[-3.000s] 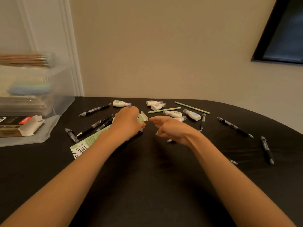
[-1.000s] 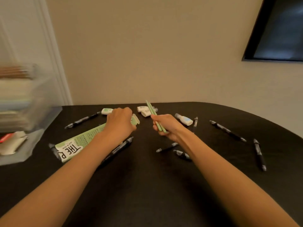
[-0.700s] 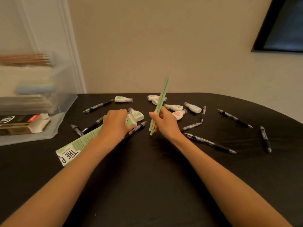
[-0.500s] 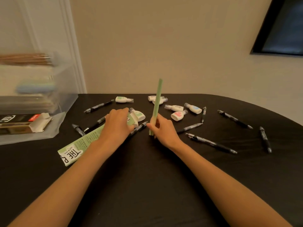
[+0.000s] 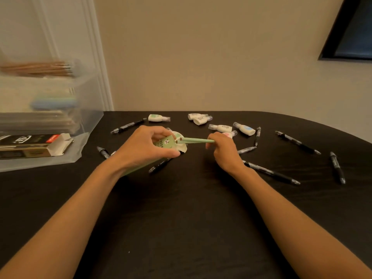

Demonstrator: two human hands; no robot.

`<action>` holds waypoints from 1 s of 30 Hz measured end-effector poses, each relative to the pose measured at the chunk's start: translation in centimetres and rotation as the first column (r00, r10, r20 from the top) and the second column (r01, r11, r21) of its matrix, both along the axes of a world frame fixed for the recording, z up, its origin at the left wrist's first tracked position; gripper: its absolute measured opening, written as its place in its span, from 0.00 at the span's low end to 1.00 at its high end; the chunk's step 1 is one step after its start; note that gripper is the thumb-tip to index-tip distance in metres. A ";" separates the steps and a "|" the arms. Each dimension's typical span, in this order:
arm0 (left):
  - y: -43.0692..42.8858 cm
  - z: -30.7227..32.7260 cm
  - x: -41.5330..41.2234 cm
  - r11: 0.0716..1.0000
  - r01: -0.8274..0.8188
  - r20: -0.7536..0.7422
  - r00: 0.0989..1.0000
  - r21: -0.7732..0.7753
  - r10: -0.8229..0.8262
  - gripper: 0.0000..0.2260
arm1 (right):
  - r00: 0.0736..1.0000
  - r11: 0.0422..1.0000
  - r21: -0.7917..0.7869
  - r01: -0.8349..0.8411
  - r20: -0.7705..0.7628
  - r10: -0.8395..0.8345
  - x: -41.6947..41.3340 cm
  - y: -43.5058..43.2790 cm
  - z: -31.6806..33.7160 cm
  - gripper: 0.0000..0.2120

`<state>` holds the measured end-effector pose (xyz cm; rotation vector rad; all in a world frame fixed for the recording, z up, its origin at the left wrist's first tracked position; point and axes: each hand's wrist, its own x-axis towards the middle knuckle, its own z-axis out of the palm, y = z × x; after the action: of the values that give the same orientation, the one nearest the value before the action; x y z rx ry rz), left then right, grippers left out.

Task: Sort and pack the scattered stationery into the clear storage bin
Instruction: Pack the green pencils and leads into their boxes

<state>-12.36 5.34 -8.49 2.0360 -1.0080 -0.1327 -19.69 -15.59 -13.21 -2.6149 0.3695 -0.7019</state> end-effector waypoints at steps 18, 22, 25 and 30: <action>-0.1 0.0 -0.1 0.995 0.098 -0.078 0.992 0.024 -0.096 0.18 | 0.986 0.910 -0.413 0.028 -0.136 -0.092 -0.6 0.1 1.4 0.14; -0.6 -1.0 0.2 0.993 0.023 0.029 0.999 0.112 -0.026 0.24 | 0.969 0.869 -0.494 0.009 -0.210 -0.129 -0.8 0.2 1.8 0.15; -0.8 -2.0 0.2 0.990 -0.123 0.247 0.964 0.066 0.103 0.25 | 0.989 0.792 -0.608 0.057 -0.071 -0.126 -0.7 0.8 1.9 0.20; -0.8 -3.3 0.4 0.992 -0.094 0.540 0.832 -0.087 0.127 0.24 | 0.936 0.771 -0.579 0.267 0.346 -0.064 0.1 0.7 0.9 0.23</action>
<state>-11.94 4.55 -11.83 2.1179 -1.2084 0.5682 -19.56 -14.90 -12.32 -3.0146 0.3160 -1.4982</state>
